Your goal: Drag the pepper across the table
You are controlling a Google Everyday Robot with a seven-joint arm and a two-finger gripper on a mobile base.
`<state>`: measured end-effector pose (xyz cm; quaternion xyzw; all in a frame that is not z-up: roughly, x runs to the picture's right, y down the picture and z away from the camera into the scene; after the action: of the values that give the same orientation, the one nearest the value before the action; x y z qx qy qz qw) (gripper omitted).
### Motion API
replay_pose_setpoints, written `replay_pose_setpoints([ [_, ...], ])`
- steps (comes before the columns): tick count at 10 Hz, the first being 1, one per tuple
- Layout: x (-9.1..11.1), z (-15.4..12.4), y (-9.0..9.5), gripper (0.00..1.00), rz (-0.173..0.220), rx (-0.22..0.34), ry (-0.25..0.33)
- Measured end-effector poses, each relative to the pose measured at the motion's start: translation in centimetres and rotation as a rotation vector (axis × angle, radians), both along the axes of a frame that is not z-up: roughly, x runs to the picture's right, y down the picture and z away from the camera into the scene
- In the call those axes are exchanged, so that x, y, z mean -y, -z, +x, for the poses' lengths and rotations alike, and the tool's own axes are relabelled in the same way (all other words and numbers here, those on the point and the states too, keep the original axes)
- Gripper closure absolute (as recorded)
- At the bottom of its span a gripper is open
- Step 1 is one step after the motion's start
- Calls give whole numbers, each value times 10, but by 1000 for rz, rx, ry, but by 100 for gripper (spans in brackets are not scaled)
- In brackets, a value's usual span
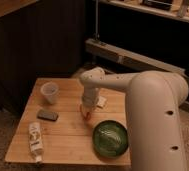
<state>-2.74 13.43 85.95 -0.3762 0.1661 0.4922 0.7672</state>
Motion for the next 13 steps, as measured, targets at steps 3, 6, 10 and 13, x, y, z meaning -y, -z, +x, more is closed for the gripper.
replay_pose_setpoints([
  [3, 8, -15, -4, 97, 5, 13, 5],
  [6, 8, -8, -6, 97, 1, 8, 6],
  [10, 14, -20, -11, 97, 0, 19, 16],
  [13, 14, -14, -13, 97, -1, 18, 21],
])
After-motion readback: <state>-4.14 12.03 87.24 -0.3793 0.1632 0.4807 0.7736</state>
